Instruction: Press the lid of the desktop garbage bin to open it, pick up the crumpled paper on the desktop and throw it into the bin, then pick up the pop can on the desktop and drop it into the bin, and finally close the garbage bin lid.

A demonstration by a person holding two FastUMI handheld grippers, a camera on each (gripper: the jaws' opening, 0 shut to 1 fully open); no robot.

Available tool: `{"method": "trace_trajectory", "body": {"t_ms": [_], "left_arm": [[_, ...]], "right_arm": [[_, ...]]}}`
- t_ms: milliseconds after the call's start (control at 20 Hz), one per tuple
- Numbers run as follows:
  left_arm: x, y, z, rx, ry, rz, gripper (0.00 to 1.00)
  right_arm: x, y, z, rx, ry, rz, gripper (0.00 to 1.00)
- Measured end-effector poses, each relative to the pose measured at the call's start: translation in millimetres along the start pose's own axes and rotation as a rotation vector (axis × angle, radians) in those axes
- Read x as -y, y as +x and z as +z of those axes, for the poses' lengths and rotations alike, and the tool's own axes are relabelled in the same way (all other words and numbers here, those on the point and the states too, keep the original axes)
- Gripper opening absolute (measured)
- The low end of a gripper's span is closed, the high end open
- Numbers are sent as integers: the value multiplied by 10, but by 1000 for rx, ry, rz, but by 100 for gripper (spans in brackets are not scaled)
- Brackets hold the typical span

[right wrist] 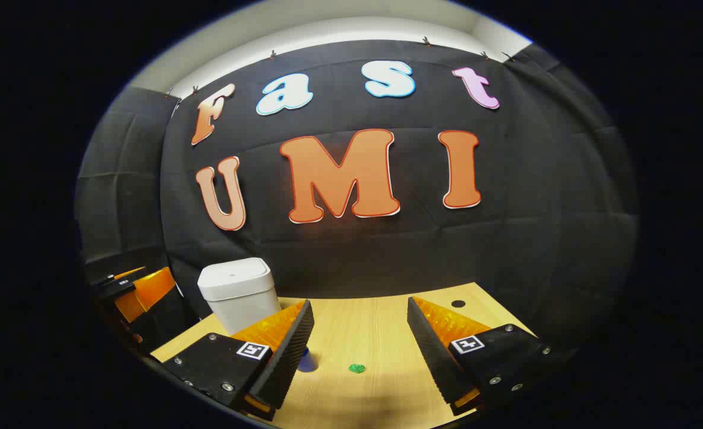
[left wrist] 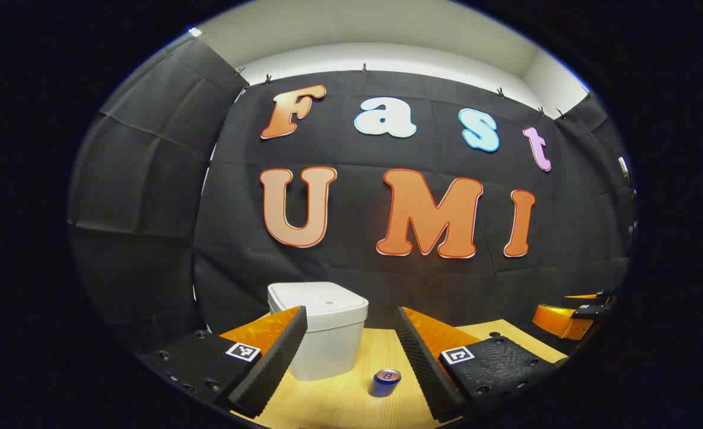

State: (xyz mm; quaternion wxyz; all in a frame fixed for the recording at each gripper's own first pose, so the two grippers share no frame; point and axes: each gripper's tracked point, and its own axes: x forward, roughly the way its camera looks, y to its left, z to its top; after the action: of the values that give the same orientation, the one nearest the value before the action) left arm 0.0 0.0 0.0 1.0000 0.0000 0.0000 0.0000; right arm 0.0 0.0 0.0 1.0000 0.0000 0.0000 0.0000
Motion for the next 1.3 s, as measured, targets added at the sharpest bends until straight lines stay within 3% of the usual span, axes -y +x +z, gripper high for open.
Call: {"method": "trace_trajectory", "body": {"t_ms": [200, 350, 750, 1300], "left_arm": [[69, 93, -56, -15, -42, 36, 94], [119, 136, -58, -6, 2, 50, 94], [340, 356, -57, -21, 34, -43, 94], [286, 552, -89, -46, 31, -81, 94]], "right_arm": [[23, 90, 63, 42, 0, 32, 94], [112, 174, 62, 38, -14, 27, 95], [216, 231, 222, 89, -42, -26, 95], [171, 293, 146, 56, -54, -61, 94]]}}
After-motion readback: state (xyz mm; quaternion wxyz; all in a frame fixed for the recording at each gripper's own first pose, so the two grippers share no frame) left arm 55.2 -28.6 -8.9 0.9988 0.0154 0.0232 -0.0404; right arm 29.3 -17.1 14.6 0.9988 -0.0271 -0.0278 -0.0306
